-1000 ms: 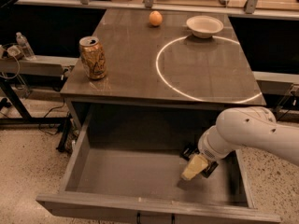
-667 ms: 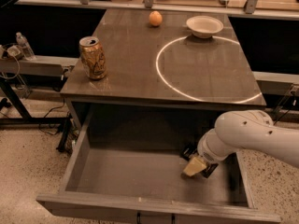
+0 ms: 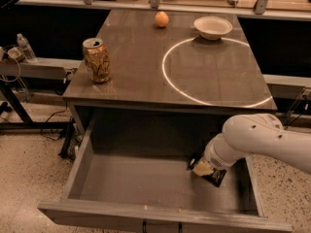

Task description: Pick rxbar chocolate from top drawer and place on counter

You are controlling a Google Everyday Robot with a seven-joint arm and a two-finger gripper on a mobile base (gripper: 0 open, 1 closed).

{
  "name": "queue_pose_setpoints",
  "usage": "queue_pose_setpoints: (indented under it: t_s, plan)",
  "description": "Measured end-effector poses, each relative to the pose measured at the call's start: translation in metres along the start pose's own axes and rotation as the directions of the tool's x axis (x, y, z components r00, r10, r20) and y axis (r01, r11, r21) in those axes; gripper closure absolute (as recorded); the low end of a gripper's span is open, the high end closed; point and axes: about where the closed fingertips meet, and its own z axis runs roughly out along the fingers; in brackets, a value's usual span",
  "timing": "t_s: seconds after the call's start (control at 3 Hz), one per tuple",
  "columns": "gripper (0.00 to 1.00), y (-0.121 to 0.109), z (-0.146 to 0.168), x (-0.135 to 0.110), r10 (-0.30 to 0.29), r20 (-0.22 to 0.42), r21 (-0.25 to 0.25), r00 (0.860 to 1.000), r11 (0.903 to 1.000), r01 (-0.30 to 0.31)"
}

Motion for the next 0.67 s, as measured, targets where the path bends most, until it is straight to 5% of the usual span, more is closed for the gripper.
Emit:
queue_pose_setpoints:
  t_s: [0.33, 0.67]
  plan:
    - [1.0, -0.0003, -0.0019, 0.0002, 0.005, 0.004, 0.0, 1.0, 1.0, -0.005]
    - [1.0, -0.001, -0.0066, 0.0012, 0.021, 0.015, -0.002, 1.0, 0.9998, -0.021]
